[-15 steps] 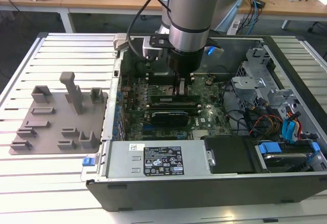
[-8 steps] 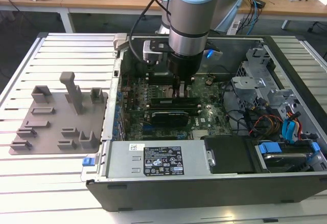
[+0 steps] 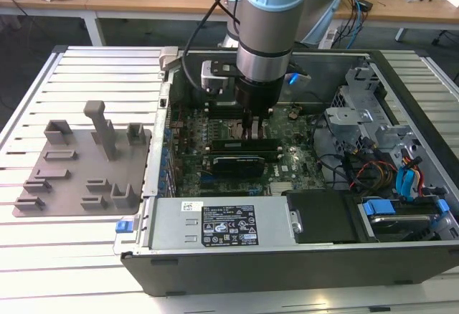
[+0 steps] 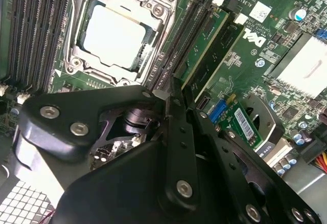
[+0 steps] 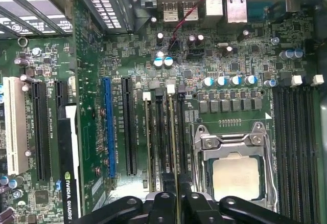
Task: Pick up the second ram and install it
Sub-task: 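Insert the second ram into the second slot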
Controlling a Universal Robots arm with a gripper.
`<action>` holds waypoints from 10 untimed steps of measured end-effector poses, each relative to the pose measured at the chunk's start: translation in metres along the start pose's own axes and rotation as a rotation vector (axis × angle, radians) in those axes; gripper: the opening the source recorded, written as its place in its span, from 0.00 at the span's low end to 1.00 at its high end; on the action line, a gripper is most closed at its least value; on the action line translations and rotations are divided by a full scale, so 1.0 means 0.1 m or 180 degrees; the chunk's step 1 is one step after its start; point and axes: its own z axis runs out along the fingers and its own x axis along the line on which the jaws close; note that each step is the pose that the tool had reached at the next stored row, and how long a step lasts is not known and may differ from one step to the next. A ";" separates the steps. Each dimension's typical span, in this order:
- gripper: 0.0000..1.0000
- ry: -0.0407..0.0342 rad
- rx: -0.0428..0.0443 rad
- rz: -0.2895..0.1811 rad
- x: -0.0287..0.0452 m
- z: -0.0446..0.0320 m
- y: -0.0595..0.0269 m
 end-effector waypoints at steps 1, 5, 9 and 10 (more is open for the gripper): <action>0.14 0.0000 0.0000 -0.0001 -0.001 0.009 0.001; 0.14 0.0002 -0.0001 -0.0001 -0.014 0.041 0.007; 0.14 -0.0003 0.0006 0.0000 -0.018 0.036 0.006; 0.14 0.0002 0.0004 0.0000 -0.017 0.032 0.006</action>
